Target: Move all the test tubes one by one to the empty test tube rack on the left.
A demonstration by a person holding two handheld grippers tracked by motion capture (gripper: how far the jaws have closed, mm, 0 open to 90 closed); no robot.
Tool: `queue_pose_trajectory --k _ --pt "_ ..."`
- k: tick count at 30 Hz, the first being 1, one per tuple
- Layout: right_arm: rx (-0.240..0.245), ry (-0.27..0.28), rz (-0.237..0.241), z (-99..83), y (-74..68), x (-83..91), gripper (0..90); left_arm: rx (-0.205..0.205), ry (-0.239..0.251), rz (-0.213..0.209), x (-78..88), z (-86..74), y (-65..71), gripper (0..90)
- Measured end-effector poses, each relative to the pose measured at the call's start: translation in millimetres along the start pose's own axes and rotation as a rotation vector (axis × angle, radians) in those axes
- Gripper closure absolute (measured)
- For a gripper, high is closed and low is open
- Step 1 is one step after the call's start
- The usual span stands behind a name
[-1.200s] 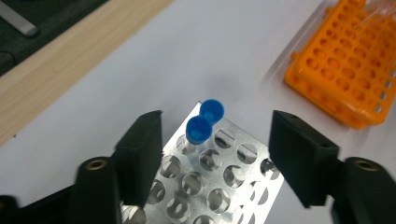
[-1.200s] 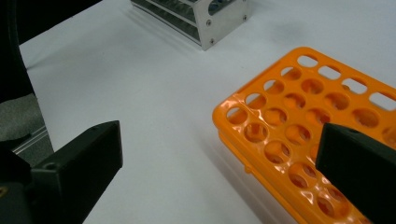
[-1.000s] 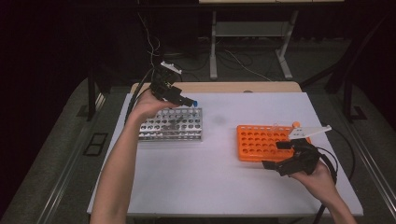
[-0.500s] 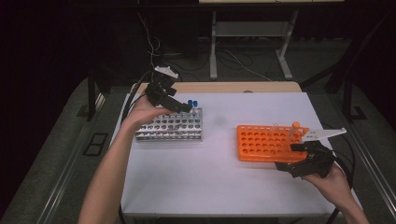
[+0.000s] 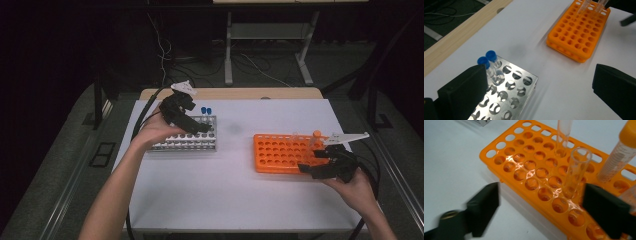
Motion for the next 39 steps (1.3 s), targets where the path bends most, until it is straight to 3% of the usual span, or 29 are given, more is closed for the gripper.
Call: queue_pose_trajectory --k 10,17,25,32,39 --pt "-0.005 -0.028 -0.096 1.4 19.9 -14.1 44.2 -0.038 -0.008 -0.035 -8.4 0.4 16.9 0.0" --pt "0.004 -0.040 -0.154 1.9 27.9 -21.2 58.4 -0.050 -0.018 -0.046 -12.8 -1.7 20.8 0.0" --pt "0.000 -0.035 -0.190 2.3 32.9 -25.3 73.3 -0.054 -0.020 -0.056 -15.6 -2.6 24.9 0.0" --pt "0.015 -0.027 -0.180 3.9 29.8 -24.4 74.8 -0.063 -0.026 -0.064 -18.0 -2.6 28.0 0.0" --pt "0.045 -0.002 -0.190 14.2 23.8 -8.2 74.9 -0.071 -0.027 -0.072 -17.2 -0.2 31.1 0.0"
Point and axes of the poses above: each handheld gripper's, and its own axes: x roughly backward along the jaws, z roughly out of its top, y roughly to its right, the point moved 10 cm from there along -x, roughly forward along the jaws, and after that the axes turned 4 degrees about -x, right-handed, at the moved point
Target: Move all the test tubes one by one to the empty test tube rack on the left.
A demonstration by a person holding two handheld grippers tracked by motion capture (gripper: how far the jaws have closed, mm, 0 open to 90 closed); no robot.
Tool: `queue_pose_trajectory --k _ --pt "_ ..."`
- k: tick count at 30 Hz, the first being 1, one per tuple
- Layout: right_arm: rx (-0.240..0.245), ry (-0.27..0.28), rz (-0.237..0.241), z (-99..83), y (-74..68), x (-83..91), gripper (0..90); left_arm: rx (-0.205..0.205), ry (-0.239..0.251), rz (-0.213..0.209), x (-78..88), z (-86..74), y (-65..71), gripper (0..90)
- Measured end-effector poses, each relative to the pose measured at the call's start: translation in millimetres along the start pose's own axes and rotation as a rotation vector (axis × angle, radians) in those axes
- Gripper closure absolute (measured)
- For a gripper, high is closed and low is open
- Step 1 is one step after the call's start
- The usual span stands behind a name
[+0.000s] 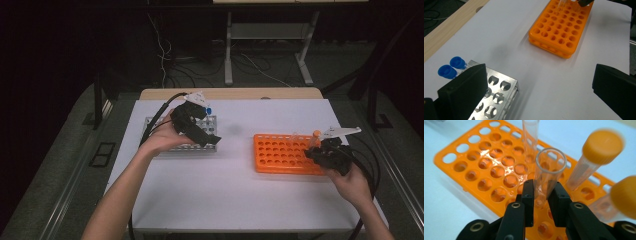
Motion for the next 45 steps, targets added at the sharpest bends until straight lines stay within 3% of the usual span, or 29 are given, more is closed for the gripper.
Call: queue_pose_trajectory --k 5,10,20,35,45 --pt "0.008 0.024 0.049 12.3 -9.0 16.9 74.9 -0.007 0.005 -0.004 1.3 2.9 3.6 0.0" --pt "0.052 0.035 0.106 23.7 -24.9 28.7 74.9 -0.023 0.007 -0.011 3.8 7.0 10.2 0.0" --pt "0.124 0.023 0.222 44.0 -63.7 37.7 74.9 -0.070 0.022 -0.041 8.2 17.0 27.5 0.0" --pt "0.263 -0.042 0.343 57.6 -130.8 16.0 74.8 -0.150 0.002 -0.091 -0.5 25.3 54.5 0.1" --pt "0.340 -0.077 0.399 58.1 -166.8 0.7 74.8 -0.224 -0.043 -0.151 -12.5 24.7 73.2 9.7"
Point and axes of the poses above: each handheld gripper's, and its own axes: x roughly backward along the jaws, z roughly out of its top, y roughly to its right, the point moved 10 cm from there along -x, roughly forward along the jaws, and after that the axes turned 4 degrees about -x, right-handed, at the moved point
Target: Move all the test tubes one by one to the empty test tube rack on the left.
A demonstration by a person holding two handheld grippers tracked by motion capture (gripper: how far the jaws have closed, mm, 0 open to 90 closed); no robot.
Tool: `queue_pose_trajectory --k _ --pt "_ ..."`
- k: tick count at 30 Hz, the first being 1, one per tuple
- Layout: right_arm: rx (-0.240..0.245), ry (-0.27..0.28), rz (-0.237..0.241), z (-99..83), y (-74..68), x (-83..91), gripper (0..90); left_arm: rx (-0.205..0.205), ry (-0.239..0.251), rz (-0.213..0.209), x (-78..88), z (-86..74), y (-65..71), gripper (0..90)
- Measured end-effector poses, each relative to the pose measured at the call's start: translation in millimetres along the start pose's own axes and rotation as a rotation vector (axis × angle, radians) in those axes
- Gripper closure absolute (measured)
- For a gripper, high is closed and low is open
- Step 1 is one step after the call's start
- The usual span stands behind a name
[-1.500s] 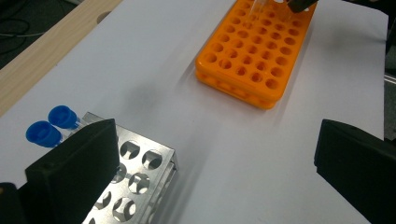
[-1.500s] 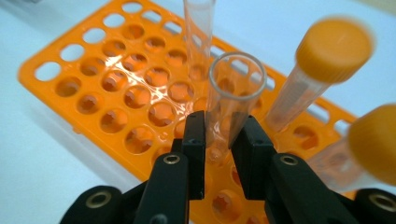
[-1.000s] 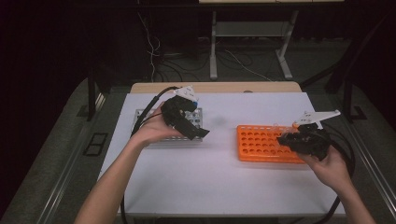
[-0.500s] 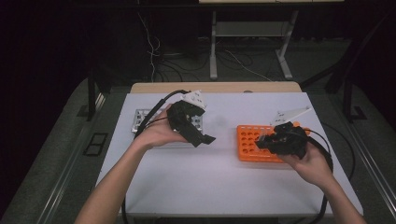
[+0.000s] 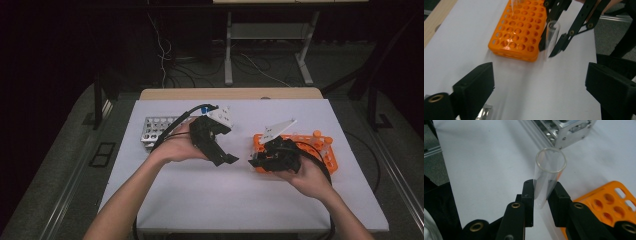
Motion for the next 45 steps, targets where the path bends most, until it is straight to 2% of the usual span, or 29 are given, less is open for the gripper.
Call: queue_pose_trajectory --k 4,8,11,15,17,22,28,32,38,45 --pt "0.021 -0.008 0.021 3.2 -8.4 -9.5 74.8 -0.009 -0.019 -0.049 -5.2 0.5 6.8 17.1" --pt "0.039 -0.024 0.032 4.8 -16.9 -19.0 74.8 -0.047 -0.046 -0.089 -10.9 -1.5 13.3 27.3" --pt "0.067 -0.036 0.045 5.9 -23.2 -25.5 74.8 -0.069 -0.067 -0.108 -14.7 -3.9 16.9 37.7" --pt "0.077 -0.044 0.059 7.9 -31.2 -29.9 74.8 -0.088 -0.087 -0.133 -18.0 -7.2 20.2 53.0" --pt "0.079 -0.042 0.063 8.9 -34.0 -31.5 74.8 -0.093 -0.094 -0.145 -19.0 -8.6 21.6 58.9" --pt "0.081 -0.036 0.072 10.3 -38.5 -32.9 74.7 -0.067 -0.110 -0.175 -22.3 -13.8 22.4 73.3" --pt "0.076 -0.037 0.085 8.6 -40.7 -34.7 74.0 -0.086 -0.122 -0.179 -22.9 -15.1 23.4 74.5" --pt "0.063 -0.018 0.081 10.1 -37.4 -31.2 64.6 -0.079 -0.118 -0.158 -17.2 -14.1 18.1 74.6" --pt "0.030 0.026 0.059 8.8 -26.0 -18.7 57.9 -0.060 -0.091 -0.105 -2.3 -11.8 6.2 74.7" --pt "-0.013 0.083 0.044 7.0 -14.1 -1.9 47.2 -0.040 -0.082 -0.056 14.9 -12.1 -7.6 74.6"
Point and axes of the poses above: each handheld gripper's, and its own axes: x roughly backward along the jaws, z roughly out of its top, y roughly to its right, the point moved 10 cm from there along -x, roughly forward along the jaws, and after that the axes turned 4 degrees about -x, right-handed, at the moved point
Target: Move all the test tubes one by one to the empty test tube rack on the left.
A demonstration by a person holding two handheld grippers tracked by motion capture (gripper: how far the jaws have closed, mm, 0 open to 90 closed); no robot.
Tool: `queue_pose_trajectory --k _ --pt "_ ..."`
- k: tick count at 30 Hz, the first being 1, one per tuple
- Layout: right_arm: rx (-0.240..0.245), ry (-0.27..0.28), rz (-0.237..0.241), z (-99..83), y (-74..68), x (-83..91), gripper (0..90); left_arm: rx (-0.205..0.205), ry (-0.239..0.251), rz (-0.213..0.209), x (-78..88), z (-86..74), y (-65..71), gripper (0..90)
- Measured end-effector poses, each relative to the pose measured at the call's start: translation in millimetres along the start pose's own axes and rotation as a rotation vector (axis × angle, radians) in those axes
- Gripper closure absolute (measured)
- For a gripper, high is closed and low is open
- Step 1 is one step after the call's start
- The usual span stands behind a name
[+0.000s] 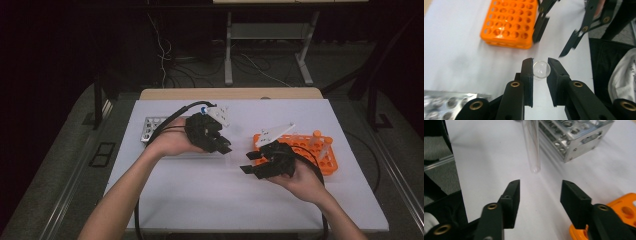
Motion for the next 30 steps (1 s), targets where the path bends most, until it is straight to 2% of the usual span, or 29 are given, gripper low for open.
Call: queue_pose_trajectory --k 5,8,10,12,13,14,18,24,30 --pt "-0.037 0.050 -0.021 0.0 7.2 13.2 34.1 0.012 0.006 0.027 11.1 -0.3 -7.4 74.6" --pt "-0.061 0.072 -0.048 -1.4 13.9 20.5 22.8 0.017 0.002 0.043 17.3 -0.6 -12.1 74.7" --pt "-0.075 0.084 -0.049 -3.2 16.7 25.2 12.3 0.018 0.003 0.053 21.6 -0.2 -15.3 74.6" --pt "-0.082 0.088 -0.053 -6.4 19.4 31.0 10.8 0.029 0.002 0.062 25.3 0.0 -17.9 74.7" --pt "-0.089 0.087 -0.049 -7.5 19.8 32.8 7.2 0.028 -0.001 0.070 27.6 -0.1 -20.2 74.7" --pt "-0.093 0.085 -0.045 -9.5 21.0 35.2 0.2 0.030 -0.003 0.075 29.0 -0.1 -21.4 74.7" --pt "-0.114 0.097 -0.049 -14.0 24.8 42.8 0.3 0.035 -0.003 0.096 36.6 1.1 -28.6 74.7" --pt "-0.118 0.098 -0.047 -21.9 26.5 49.7 0.3 0.057 -0.011 0.128 45.4 -2.0 -45.0 74.7" --pt "-0.115 0.113 -0.032 -29.1 26.3 54.9 0.3 0.112 -0.013 0.166 52.6 -12.3 -65.8 74.7"
Point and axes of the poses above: each handheld gripper's, and its own axes: x roughly backward along the jaws, z roughly out of its top, y roughly to its right, the point moved 10 cm from there along -x, roughly forward along the jaws, and after that the axes turned 4 degrees about -x, right-handed, at the moved point
